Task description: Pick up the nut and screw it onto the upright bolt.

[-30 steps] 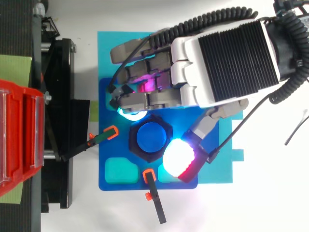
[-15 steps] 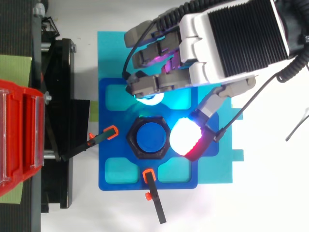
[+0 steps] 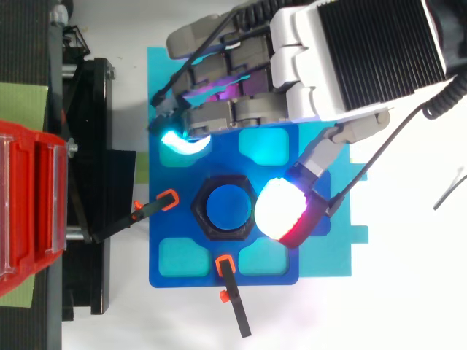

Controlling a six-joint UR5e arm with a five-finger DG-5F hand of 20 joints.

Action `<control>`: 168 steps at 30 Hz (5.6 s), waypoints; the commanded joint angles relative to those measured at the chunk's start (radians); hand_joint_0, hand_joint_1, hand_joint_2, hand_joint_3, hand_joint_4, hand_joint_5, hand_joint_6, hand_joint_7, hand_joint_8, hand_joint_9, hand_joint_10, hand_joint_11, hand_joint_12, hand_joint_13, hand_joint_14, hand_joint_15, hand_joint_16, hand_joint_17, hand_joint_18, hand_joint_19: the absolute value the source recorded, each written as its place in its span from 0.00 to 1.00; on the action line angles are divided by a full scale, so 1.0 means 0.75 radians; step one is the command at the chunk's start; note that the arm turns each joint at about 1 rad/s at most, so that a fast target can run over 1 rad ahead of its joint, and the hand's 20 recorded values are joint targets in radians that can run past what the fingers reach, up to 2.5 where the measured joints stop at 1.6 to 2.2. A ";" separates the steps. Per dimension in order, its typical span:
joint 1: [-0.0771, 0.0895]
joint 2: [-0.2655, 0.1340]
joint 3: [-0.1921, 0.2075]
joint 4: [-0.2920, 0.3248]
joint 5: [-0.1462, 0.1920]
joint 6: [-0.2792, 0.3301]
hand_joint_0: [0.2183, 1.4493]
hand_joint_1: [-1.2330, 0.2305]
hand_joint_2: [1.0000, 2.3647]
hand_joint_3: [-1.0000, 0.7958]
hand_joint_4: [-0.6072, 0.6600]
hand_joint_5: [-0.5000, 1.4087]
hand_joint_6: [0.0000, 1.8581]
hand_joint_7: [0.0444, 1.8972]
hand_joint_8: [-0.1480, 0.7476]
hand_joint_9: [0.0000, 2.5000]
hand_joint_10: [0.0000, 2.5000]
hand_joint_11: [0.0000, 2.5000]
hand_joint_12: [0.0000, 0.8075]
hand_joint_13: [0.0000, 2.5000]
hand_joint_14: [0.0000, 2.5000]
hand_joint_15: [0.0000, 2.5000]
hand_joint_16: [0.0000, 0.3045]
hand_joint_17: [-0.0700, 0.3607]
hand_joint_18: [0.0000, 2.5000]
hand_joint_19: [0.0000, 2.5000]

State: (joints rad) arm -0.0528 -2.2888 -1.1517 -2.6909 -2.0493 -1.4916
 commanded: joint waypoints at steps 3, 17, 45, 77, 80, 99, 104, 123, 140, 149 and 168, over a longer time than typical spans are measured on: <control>0.015 -0.002 0.004 0.062 0.004 0.017 0.19 0.77 0.00 0.28 0.62 0.22 0.27 0.33 0.33 0.38 0.00 0.00 0.22 0.24 0.00 0.00 0.08 0.29 0.13 0.02; 0.087 -0.002 -0.068 0.072 0.086 0.015 0.19 0.78 0.00 0.28 0.62 0.22 0.27 0.36 0.34 0.32 0.00 0.00 0.26 0.19 0.00 0.00 0.09 0.30 0.06 0.00; 0.013 -0.002 -0.070 0.050 0.063 0.011 0.22 0.74 0.00 0.28 0.54 0.29 0.34 0.60 0.41 0.52 0.00 0.00 0.15 0.37 0.00 0.00 0.03 0.22 0.26 0.06; 0.081 0.000 -0.052 0.133 0.082 0.025 0.19 0.80 0.00 0.28 0.62 0.20 0.27 0.31 0.33 0.28 0.00 0.00 0.27 0.16 0.00 0.00 0.09 0.30 0.03 0.00; 0.091 -0.002 -0.052 0.131 0.092 0.023 0.19 0.81 0.00 0.28 0.62 0.20 0.27 0.32 0.35 0.25 0.00 0.00 0.30 0.12 0.00 0.00 0.09 0.31 0.00 0.00; 0.103 0.000 -0.086 0.113 0.100 0.021 0.19 0.84 0.00 0.28 0.64 0.24 0.27 0.47 0.37 0.16 0.00 0.00 0.35 0.07 0.00 0.00 0.10 0.33 0.00 0.00; 0.097 0.000 -0.086 0.111 0.096 0.021 0.19 0.83 0.00 0.28 0.64 0.24 0.27 0.55 0.38 0.18 0.00 0.00 0.34 0.09 0.00 0.00 0.10 0.32 0.00 0.00; 0.089 0.000 -0.086 0.080 0.094 0.015 0.20 0.81 0.00 0.28 0.61 0.27 0.27 0.75 0.40 0.24 0.00 0.00 0.31 0.15 0.00 0.00 0.09 0.30 0.01 0.00; 0.077 -0.002 -0.086 0.072 0.090 0.015 0.22 0.77 0.00 0.28 0.56 0.28 0.34 0.62 0.42 0.39 0.00 0.00 0.24 0.26 0.00 0.00 0.06 0.26 0.13 0.00; 0.050 0.000 -0.086 0.066 0.071 0.017 0.23 0.73 0.00 0.28 0.54 0.29 0.37 0.54 0.38 0.55 0.00 0.00 0.11 0.36 0.00 0.00 0.02 0.19 0.26 0.07; -0.018 0.000 -0.084 0.125 -0.002 0.023 0.20 0.77 0.00 0.28 0.65 0.28 0.27 0.63 0.39 0.52 0.00 0.00 0.21 0.28 0.00 0.00 0.06 0.25 0.14 0.00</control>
State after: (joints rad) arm -0.0617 -2.2887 -1.2161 -2.6173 -2.0402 -1.4766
